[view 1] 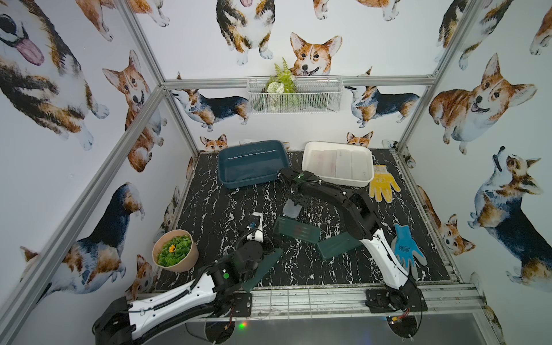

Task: Place the pencil cases by color into the storage box
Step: Pick up the pencil case from the center of the board.

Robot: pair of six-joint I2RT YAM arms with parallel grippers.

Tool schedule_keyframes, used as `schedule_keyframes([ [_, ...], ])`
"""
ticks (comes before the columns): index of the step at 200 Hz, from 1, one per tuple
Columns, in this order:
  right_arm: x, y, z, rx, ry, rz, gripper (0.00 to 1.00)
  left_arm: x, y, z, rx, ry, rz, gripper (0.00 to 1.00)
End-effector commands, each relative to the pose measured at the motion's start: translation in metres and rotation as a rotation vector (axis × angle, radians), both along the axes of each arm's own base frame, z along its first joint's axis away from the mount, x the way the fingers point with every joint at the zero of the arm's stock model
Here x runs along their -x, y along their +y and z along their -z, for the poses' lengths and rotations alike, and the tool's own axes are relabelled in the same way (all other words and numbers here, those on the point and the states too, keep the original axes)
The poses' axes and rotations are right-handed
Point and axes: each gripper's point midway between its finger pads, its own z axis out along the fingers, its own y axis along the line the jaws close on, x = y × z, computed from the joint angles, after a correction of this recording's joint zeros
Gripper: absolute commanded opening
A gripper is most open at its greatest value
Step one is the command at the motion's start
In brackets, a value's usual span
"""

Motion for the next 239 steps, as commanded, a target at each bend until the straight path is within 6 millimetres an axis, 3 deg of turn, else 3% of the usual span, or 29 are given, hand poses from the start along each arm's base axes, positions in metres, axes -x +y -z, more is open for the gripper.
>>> schedule_keyframes([
  [1, 0.010, -0.003, 0.002, 0.003, 0.045, 0.006, 0.72, 0.000, 0.003, -0.004, 0.025, -0.007, -0.017, 1.00],
  [60, 0.007, 0.008, -0.043, -0.041, -0.043, -0.041, 0.71, 0.000, 0.009, -0.007, 0.031, -0.015, -0.037, 0.99],
  [170, 0.016, 0.028, -0.086, -0.124, -0.104, -0.151, 0.71, 0.002, 0.028, -0.023, 0.080, -0.049, -0.104, 1.00],
  [239, 0.012, 0.025, -0.127, -0.129, -0.200, -0.219, 0.71, -0.005, 0.016, -0.030, 0.047, -0.053, -0.097, 1.00],
])
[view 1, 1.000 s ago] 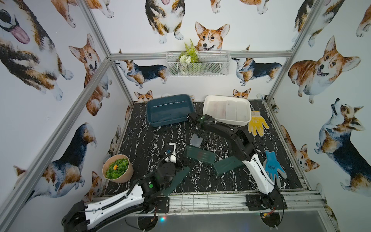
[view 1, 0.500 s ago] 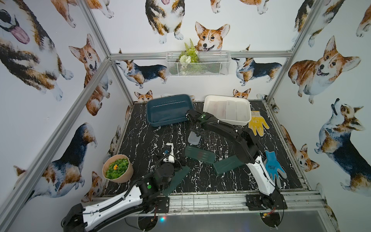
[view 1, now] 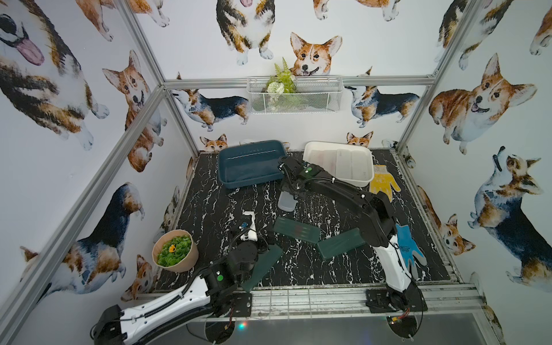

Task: Place the pencil cases by color into the storage box
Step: Pick up the pencil case from the center of the board, then place the pencil case at the storage box.

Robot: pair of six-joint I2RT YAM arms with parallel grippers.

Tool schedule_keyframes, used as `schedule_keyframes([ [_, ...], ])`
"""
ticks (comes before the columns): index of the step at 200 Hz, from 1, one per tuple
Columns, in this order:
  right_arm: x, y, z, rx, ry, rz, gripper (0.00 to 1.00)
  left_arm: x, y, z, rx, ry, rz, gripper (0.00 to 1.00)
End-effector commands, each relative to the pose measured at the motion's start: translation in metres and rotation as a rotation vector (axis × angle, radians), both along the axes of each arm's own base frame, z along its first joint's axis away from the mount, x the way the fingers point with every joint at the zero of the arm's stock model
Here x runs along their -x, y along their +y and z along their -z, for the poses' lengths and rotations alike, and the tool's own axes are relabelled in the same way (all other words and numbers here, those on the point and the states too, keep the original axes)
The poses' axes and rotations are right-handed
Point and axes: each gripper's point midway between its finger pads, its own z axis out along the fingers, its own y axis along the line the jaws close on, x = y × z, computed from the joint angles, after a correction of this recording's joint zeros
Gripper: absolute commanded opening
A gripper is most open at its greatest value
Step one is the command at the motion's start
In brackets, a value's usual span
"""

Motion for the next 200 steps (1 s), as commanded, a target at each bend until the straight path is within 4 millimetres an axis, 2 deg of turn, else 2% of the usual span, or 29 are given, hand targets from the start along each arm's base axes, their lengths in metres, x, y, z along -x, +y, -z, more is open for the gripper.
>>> schedule_keyframes([
  [1, -0.008, -0.001, -0.020, 0.008, -0.077, -0.028, 0.71, -0.004, -0.004, -0.011, 0.017, -0.020, -0.009, 1.00],
  [44, -0.024, -0.023, -0.040, -0.002, -0.121, -0.032, 0.72, -0.014, -0.023, -0.016, 0.004, -0.007, 0.038, 0.99],
  [85, -0.052, -0.065, -0.051, -0.009, -0.151, 0.007, 0.72, -0.030, -0.040, -0.015, 0.000, 0.015, 0.079, 0.99],
  [115, -0.080, -0.098, -0.058, -0.025, -0.168, 0.039, 0.73, -0.045, -0.051, -0.013, 0.000, 0.030, 0.092, 0.99],
  [164, -0.133, -0.142, -0.050, -0.032, -0.180, 0.075, 0.73, -0.067, -0.072, -0.007, -0.018, 0.054, 0.126, 0.99],
  [200, -0.169, -0.152, -0.037, -0.027, -0.190, 0.051, 0.73, -0.081, -0.082, -0.001, -0.026, 0.071, 0.147, 0.99],
])
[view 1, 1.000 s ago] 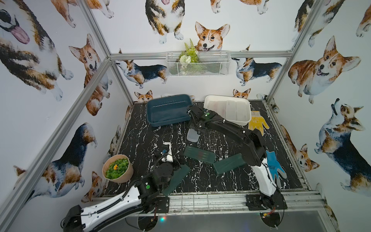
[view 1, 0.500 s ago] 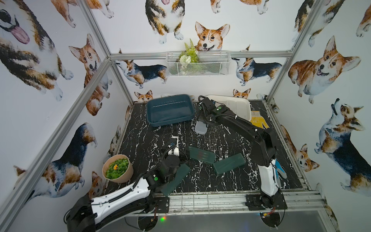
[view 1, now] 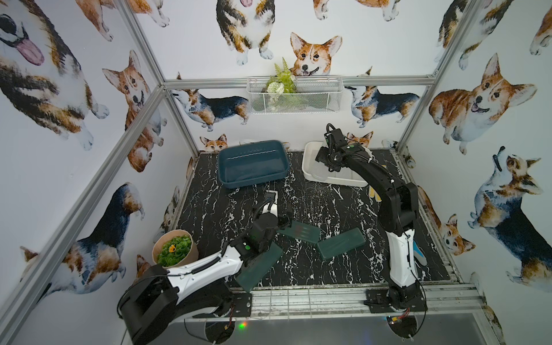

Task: Place the pencil cases by color into the storage box
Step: Place the pencil case at the storage box.

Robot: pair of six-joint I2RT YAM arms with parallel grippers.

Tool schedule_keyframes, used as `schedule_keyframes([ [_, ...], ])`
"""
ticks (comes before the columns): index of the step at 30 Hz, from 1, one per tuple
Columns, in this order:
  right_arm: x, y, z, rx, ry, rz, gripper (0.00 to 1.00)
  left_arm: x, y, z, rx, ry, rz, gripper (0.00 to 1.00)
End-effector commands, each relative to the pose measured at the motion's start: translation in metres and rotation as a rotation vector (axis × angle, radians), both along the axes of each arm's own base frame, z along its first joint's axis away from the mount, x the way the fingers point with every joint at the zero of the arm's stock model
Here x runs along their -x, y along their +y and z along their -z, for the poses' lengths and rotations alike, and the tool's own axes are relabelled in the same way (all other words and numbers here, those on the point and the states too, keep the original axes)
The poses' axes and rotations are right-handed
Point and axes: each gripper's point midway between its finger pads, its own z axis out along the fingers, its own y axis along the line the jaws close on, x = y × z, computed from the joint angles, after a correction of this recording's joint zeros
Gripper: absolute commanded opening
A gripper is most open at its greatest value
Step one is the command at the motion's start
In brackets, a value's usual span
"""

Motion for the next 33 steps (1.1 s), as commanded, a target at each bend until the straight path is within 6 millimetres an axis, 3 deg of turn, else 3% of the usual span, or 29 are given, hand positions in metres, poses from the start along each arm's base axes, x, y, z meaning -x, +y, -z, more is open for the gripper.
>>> schedule_keyframes([
  [1, -0.026, 0.003, -0.001, 0.001, -0.044, -0.062, 0.73, -0.010, -0.013, -0.011, 0.039, -0.027, 0.035, 0.99],
  [7, -0.062, 0.005, 0.013, 0.052, -0.087, -0.110, 0.73, -0.018, -0.016, -0.007, 0.033, -0.022, 0.049, 0.99],
  [15, -0.088, 0.002, 0.021, 0.087, -0.166, -0.118, 0.74, -0.023, -0.011, 0.002, 0.034, -0.004, 0.048, 0.99],
  [23, -0.097, -0.004, 0.037, 0.111, -0.172, -0.121, 0.74, -0.025, -0.009, 0.008, 0.037, 0.008, 0.050, 0.99],
  [33, -0.091, -0.020, 0.060, 0.153, -0.096, -0.125, 0.74, -0.024, -0.008, 0.010, 0.044, 0.013, 0.051, 0.99],
])
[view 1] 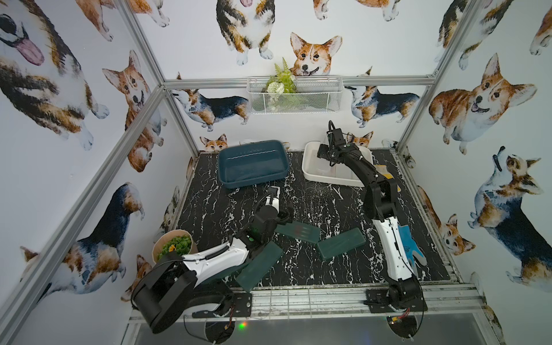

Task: Place the pencil cases by color into the storage box
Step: Place the pencil case at the storage box.

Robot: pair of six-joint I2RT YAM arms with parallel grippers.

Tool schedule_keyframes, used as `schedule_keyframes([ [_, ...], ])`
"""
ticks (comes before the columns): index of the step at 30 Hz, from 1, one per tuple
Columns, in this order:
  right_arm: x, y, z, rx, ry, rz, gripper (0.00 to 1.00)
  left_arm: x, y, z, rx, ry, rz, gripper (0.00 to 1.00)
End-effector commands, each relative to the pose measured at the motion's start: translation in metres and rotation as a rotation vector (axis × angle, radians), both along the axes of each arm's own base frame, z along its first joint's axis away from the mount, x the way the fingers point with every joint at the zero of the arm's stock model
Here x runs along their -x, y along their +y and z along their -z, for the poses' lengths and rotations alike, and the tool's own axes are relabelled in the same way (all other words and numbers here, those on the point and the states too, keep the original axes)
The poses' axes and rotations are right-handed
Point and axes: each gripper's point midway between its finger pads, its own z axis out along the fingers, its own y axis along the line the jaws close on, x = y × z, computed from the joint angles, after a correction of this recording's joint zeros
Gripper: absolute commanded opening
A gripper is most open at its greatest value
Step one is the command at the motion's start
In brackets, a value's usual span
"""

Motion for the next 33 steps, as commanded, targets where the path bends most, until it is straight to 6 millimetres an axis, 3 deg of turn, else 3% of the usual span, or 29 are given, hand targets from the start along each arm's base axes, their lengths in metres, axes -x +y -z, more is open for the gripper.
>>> schedule_keyframes([
  [1, 0.002, -0.006, 0.006, 0.020, 0.023, -0.008, 0.74, -0.001, -0.002, -0.007, 0.031, -0.021, 0.002, 0.99],
  [19, 0.009, -0.009, 0.028, 0.059, 0.100, -0.033, 0.77, 0.000, 0.000, -0.004, 0.039, -0.016, 0.001, 0.99],
  [33, 0.011, -0.020, 0.022, 0.090, 0.101, -0.014, 0.84, 0.000, 0.000, -0.005, 0.037, -0.015, 0.000, 0.99],
])
